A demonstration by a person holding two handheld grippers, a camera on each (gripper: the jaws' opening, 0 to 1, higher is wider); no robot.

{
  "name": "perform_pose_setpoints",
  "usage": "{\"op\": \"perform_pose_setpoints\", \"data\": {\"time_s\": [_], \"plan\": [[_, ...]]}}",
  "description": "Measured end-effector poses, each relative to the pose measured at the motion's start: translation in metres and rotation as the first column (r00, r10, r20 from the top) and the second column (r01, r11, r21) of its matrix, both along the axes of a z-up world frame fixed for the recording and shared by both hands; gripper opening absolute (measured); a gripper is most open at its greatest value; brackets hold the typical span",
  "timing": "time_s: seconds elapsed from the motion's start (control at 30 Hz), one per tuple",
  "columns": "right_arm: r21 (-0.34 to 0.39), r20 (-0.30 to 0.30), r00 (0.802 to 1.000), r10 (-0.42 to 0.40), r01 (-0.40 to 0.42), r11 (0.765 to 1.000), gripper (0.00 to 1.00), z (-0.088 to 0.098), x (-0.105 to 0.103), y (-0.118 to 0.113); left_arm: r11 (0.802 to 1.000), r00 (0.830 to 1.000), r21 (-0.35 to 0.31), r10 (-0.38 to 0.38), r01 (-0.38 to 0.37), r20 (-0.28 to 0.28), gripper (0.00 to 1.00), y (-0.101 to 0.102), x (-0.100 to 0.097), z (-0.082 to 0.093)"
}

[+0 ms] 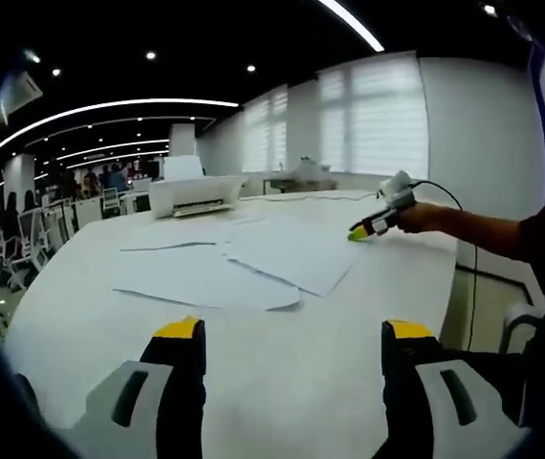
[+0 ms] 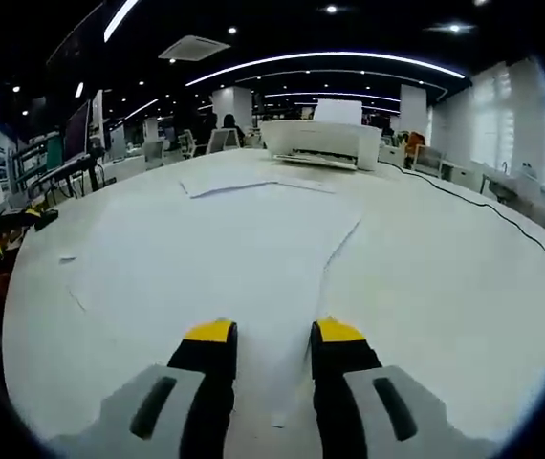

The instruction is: Organize the stack of printing papers by aligning and flattening the scattered papers on the table

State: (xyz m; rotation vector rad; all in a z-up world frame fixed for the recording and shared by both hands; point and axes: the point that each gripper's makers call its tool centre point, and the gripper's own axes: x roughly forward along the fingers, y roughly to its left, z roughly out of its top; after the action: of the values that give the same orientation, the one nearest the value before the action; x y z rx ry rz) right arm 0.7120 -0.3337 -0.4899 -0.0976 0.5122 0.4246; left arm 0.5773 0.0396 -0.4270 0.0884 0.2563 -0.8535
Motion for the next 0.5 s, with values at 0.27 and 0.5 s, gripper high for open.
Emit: {"op": "perform_pose_setpoints", "data": {"time_s": [0.27,0.5], "plan": [[-0.067,0.047,0.999,0.021,-0.018,0.998,0.01,0.0020,-0.0007,-0.0075,1.000,1.000,0.007,-0.005,0.005,-0.001,0.78,-0.0018,-0.0002,-0.0016],[0.047,0.023,1.000,-0.012,0.011,0.999,0.00,0.0023,-0.0034,-0.0052,1.000,1.000,0.005,-0.005,0.005,-0.006,0.78,-0.0033,0.0008,-0.0037]]}}
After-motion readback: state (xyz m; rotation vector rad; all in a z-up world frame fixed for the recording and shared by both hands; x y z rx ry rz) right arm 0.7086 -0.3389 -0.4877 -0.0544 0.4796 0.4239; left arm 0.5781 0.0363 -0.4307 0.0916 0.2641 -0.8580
